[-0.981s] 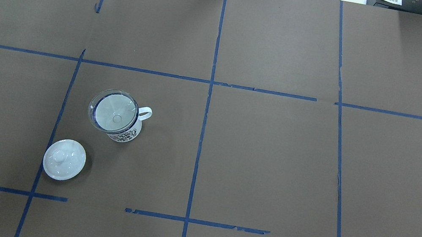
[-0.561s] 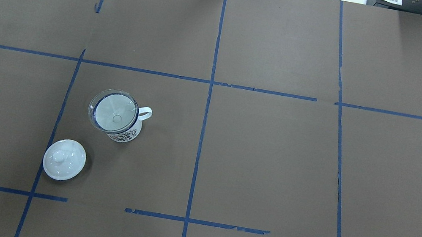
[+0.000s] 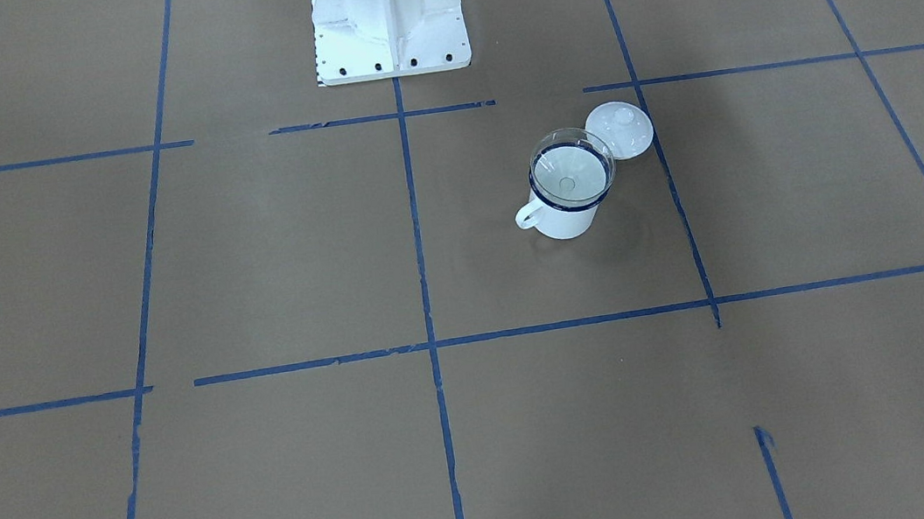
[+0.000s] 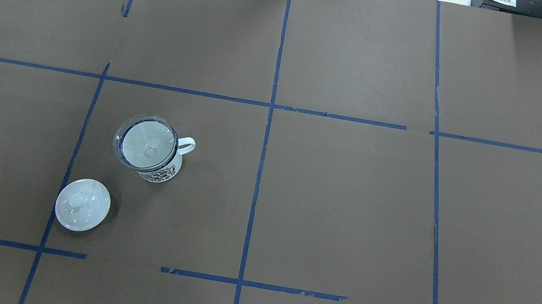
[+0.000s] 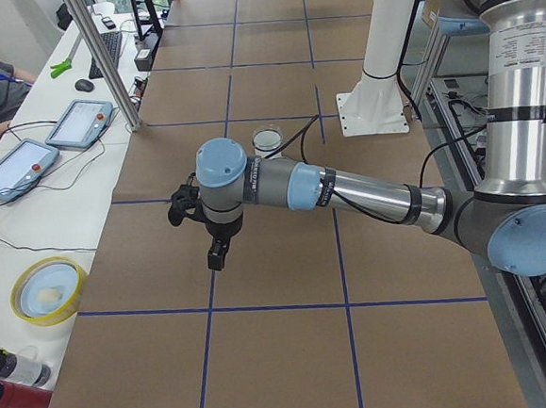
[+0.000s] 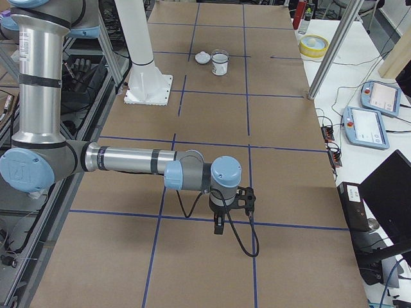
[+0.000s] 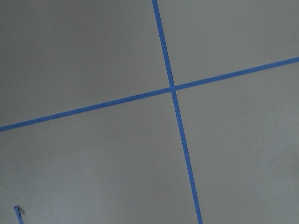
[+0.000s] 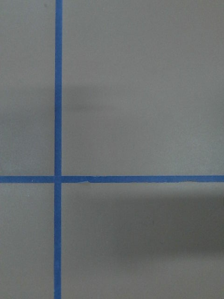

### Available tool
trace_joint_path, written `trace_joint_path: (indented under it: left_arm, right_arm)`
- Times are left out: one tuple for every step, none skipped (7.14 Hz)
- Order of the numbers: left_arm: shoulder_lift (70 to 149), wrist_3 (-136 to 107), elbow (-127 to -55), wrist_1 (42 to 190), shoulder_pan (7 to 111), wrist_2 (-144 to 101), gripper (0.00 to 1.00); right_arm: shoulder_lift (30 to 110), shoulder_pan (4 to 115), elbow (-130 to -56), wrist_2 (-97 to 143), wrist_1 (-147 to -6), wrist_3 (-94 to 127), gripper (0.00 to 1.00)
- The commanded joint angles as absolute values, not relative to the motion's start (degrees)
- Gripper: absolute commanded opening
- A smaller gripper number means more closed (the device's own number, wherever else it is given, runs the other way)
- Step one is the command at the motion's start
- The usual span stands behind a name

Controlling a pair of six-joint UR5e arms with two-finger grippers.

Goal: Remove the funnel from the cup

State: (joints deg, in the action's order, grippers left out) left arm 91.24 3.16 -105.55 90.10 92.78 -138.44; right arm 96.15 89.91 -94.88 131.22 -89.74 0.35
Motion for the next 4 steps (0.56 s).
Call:
trace_joint_path:
  left_arm:
    - [91.9,-8.2,-106.5,100.0,91.0,-141.1,1.0]
    - [92.0,-16.1,-107.6,103.1,85.9,-140.8,1.0]
    - [92.5,-25.8,-110.4,103.1,80.5,-138.9,1.0]
    - [94.6,-35.6,-112.7,103.1,75.4,-132.1,1.0]
  right_arm:
    - [96.2,89.9,-94.9,131.2,-89.7,0.4,1.0]
    - [96.2,89.9,-94.9,131.2,-89.7,0.4,1.0]
    - [96.2,89.9,-94.9,131.2,-89.7,0.4,1.0]
    - [96.2,89.9,-94.9,131.2,-89.7,0.4,1.0]
